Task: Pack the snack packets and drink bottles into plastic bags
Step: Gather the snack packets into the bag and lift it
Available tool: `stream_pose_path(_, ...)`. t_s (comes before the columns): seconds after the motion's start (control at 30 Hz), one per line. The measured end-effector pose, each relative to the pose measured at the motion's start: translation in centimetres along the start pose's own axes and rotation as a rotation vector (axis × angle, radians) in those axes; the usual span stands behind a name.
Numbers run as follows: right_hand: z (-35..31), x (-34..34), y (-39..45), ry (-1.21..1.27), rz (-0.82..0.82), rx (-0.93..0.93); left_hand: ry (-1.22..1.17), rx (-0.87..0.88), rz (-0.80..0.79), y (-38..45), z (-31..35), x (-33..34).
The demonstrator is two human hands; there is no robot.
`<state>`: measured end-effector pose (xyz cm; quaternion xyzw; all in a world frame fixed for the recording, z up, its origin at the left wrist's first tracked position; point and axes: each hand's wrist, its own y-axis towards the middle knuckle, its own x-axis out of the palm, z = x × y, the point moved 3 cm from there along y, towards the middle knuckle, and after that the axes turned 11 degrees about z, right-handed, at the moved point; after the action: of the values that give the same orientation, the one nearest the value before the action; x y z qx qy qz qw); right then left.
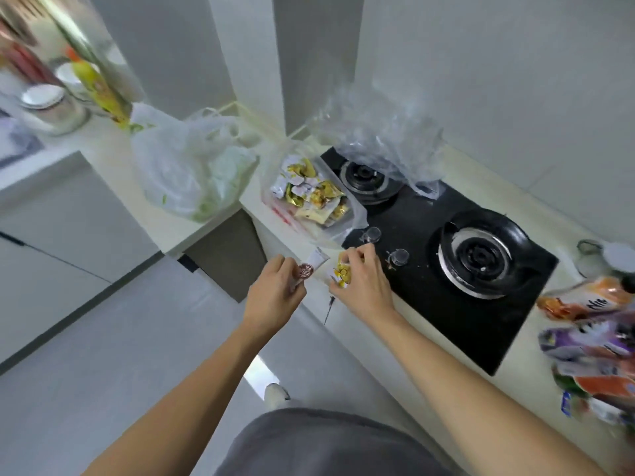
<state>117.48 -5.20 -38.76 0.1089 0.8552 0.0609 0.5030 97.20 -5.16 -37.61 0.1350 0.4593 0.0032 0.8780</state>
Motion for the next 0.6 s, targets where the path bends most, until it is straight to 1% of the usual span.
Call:
stream_pose_path(0.07, -2.3, 1.6, 2.5, 0.025, 0.019, -0.009, 0.020, -0.001, 0.006, 2.5, -2.6, -1.2)
stream_pose_path(0.17, -3.9, 3.5, 6.2, 0.037, 0.016, -0.003, 0.034, -0.003, 0.000, 6.4, -5.5, -1.7)
stream_pose_path(0.3, -3.9, 5.8, 11.3, 0.037, 0.007, 0.022, 0.042, 0.005, -0.029, 11.5, -7.7, -0.6)
stream_pose_path(0.43, -3.2, 8.1, 17.0, 0.079, 0.024, 0.093, 0.056, 0.044, -0.056, 17.1, -8.7, 1.3)
stream_pose_path(0.6, -2.4, 10.7, 23.1, 0.068, -0.023, 0.127, 0.093, 0.057, -0.072, 23.8, -9.8, 3.4)
